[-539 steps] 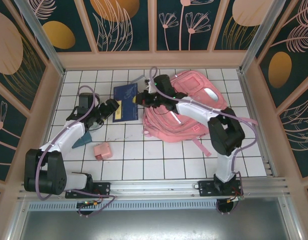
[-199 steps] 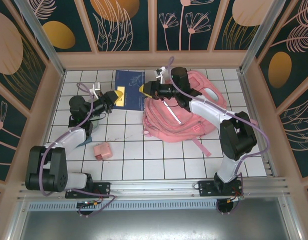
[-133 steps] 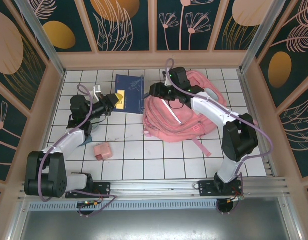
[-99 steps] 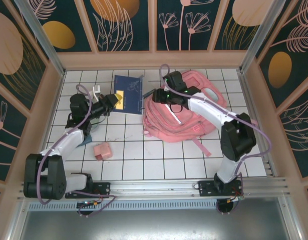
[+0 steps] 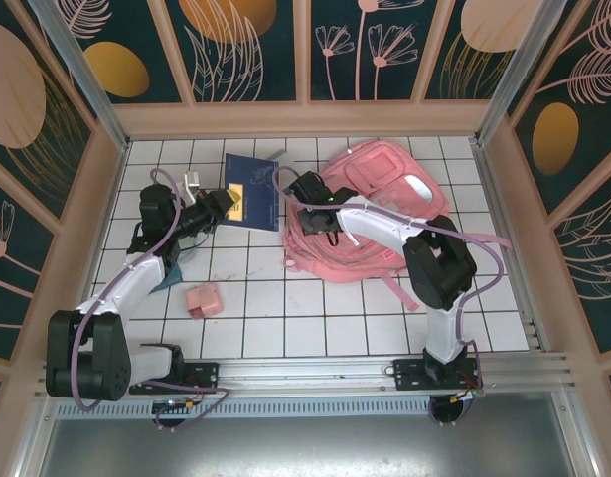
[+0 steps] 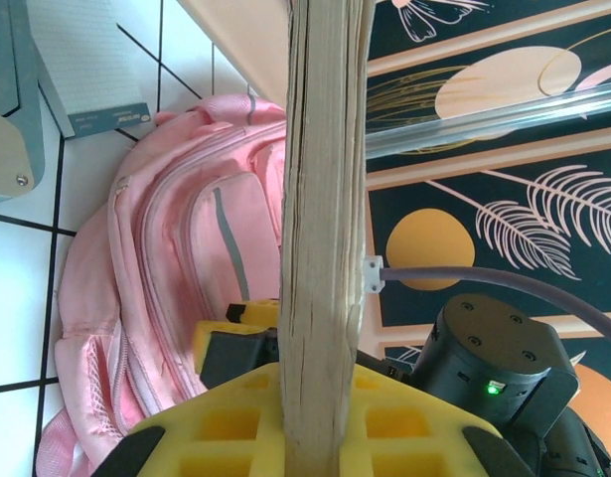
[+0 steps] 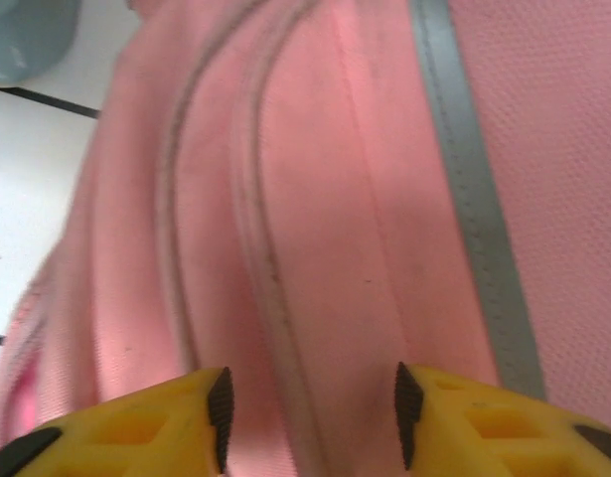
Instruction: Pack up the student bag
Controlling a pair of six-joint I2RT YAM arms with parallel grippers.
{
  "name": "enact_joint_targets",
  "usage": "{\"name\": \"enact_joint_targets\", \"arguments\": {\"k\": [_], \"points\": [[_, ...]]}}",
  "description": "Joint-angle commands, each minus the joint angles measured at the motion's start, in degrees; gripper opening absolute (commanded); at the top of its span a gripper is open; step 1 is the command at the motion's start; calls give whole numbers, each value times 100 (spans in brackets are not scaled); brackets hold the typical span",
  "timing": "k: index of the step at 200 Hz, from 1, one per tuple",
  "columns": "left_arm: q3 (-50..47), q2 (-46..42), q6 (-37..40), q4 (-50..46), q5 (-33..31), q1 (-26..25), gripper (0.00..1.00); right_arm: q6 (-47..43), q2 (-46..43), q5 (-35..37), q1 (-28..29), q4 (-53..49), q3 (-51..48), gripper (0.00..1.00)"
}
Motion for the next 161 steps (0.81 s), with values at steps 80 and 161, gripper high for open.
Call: {"name": "enact_joint_targets", "arguments": {"k": [80, 161], "points": [[48, -71, 152, 248, -85, 3, 0, 10, -458, 729, 48, 164, -126, 0], [-365, 400, -415, 1032, -799, -168, 0, 411, -1011, -691, -610, -110, 1554, 0]]}}
